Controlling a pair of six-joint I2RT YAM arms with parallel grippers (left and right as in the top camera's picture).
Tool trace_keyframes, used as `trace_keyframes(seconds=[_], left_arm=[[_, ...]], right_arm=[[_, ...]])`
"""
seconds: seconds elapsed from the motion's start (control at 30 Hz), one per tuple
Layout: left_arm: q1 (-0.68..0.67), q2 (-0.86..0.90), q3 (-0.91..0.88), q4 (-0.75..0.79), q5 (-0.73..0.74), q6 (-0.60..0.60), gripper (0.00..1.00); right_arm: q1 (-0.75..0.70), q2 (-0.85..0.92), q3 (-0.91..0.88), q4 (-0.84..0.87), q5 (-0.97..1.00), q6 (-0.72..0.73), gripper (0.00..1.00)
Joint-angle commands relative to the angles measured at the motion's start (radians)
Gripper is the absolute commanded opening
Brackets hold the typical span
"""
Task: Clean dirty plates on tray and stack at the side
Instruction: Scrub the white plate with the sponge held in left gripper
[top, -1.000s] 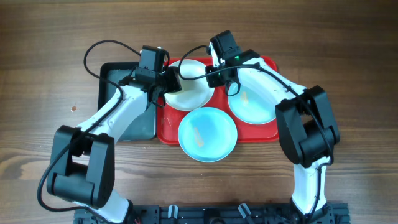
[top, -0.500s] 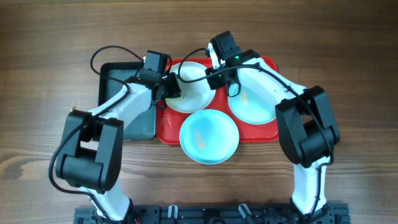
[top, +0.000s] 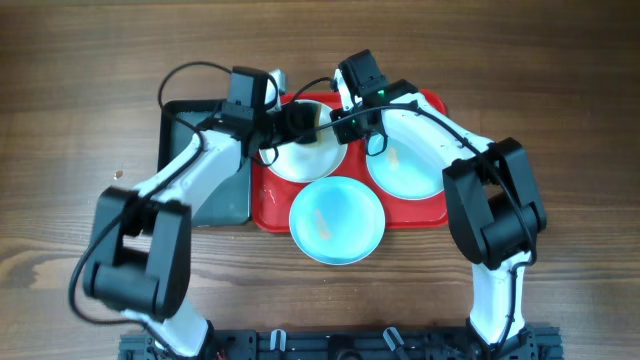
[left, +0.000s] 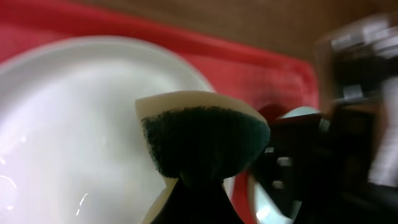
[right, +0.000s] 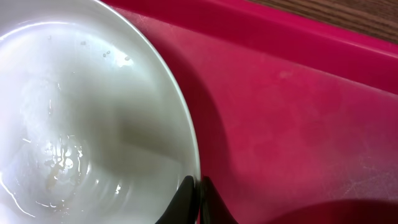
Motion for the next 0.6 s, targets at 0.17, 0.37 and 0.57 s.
trace_keyframes(seconds=[0.17,0.37,0.57], left_arm=[[-0.004,-0.039,0.018,-0.204,-0.36,0.016,0.04],[-0.004,0.065,0.017,-0.211,-0.36,0.012,0.04],[-0.016,0.12,0.017,-0.152,-0.174,0.012,0.04]], right_arm=[[0.005,-0.034,-0.003,0.004,-0.011,-0.018,0.04],[0.005,-0.034,-0.003,0.005,-0.011,-0.018,0.04],[0.005,-0.034,-0.003,0.006,-0.011,-0.018,0.05]])
